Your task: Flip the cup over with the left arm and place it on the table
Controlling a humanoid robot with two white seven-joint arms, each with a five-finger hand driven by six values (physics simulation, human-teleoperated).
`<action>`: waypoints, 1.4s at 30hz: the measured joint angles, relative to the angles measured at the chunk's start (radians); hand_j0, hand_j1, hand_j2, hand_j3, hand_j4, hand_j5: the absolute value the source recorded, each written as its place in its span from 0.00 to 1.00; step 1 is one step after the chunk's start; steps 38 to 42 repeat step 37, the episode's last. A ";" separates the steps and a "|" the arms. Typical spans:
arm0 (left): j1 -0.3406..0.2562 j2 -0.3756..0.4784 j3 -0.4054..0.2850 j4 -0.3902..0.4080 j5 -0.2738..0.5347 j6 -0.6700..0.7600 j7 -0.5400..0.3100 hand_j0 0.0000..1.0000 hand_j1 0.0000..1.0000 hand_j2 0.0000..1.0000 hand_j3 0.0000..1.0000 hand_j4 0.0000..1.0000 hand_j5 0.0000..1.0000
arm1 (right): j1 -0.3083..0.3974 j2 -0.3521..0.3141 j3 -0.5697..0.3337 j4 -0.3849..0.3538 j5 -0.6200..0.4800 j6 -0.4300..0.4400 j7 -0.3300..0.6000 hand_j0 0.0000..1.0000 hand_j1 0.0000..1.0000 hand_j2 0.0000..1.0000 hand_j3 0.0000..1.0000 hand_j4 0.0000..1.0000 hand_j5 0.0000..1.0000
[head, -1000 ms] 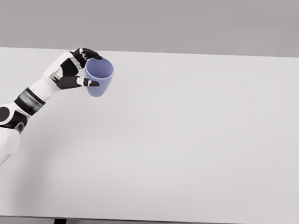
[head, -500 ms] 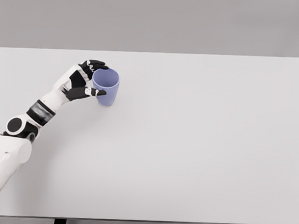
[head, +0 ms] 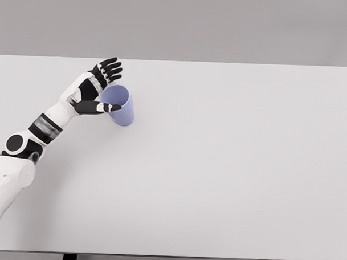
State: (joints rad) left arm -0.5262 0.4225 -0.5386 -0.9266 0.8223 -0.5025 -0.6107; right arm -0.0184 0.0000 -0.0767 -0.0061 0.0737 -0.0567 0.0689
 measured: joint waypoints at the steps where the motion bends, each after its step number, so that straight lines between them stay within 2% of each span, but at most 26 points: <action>1: 0.000 0.001 0.001 -0.006 0.000 -0.001 0.000 1.00 1.00 1.00 1.00 1.00 1.00 | 0.000 0.000 0.000 0.000 0.000 0.000 0.000 1.00 1.00 1.00 1.00 1.00 1.00; 10: 0.000 0.014 0.003 -0.063 0.001 -0.004 0.000 1.00 1.00 1.00 1.00 1.00 1.00 | 0.000 0.000 0.000 0.000 0.000 0.000 0.000 1.00 1.00 1.00 1.00 1.00 1.00; 13: -0.014 0.057 0.015 -0.110 0.000 -0.006 0.000 1.00 1.00 1.00 1.00 1.00 1.00 | 0.000 0.000 0.000 0.000 0.000 0.000 0.000 1.00 1.00 1.00 1.00 1.00 1.00; 15: -0.048 0.131 0.028 -0.132 -0.009 -0.006 0.000 1.00 1.00 1.00 1.00 1.00 1.00 | 0.000 0.000 0.000 0.000 0.000 0.000 0.000 1.00 1.00 1.00 1.00 1.00 1.00; 19: -0.087 0.359 0.039 -0.172 -0.143 -0.033 0.000 1.00 1.00 1.00 1.00 1.00 1.00 | 0.000 0.000 0.000 0.000 0.000 0.000 0.000 1.00 1.00 1.00 1.00 1.00 1.00; 23: -0.074 0.463 0.037 -0.226 -0.354 -0.089 0.000 1.00 1.00 1.00 1.00 1.00 1.00 | 0.000 0.000 0.000 0.000 0.000 0.000 0.000 1.00 1.00 1.00 1.00 1.00 1.00; 26: -0.061 0.477 0.014 -0.257 -0.483 -0.103 0.000 1.00 1.00 1.00 1.00 1.00 1.00 | 0.000 0.000 0.000 0.000 0.000 0.000 0.000 1.00 1.00 1.00 1.00 1.00 1.00; 29: -0.046 0.470 -0.003 -0.269 -0.561 -0.108 -0.001 1.00 1.00 1.00 1.00 1.00 1.00 | 0.000 0.000 0.000 0.000 0.000 0.000 0.000 1.00 1.00 1.00 1.00 1.00 1.00; 34: -0.048 0.466 -0.009 -0.272 -0.597 -0.110 -0.001 1.00 1.00 1.00 1.00 1.00 1.00 | 0.000 0.000 0.000 0.000 0.000 0.000 0.000 1.00 1.00 1.00 1.00 1.00 1.00; 42: -0.048 0.465 -0.010 -0.272 -0.602 -0.111 0.000 1.00 1.00 1.00 1.00 1.00 1.00 | 0.000 0.000 0.000 0.000 0.000 0.000 0.000 1.00 1.00 1.00 1.00 1.00 1.00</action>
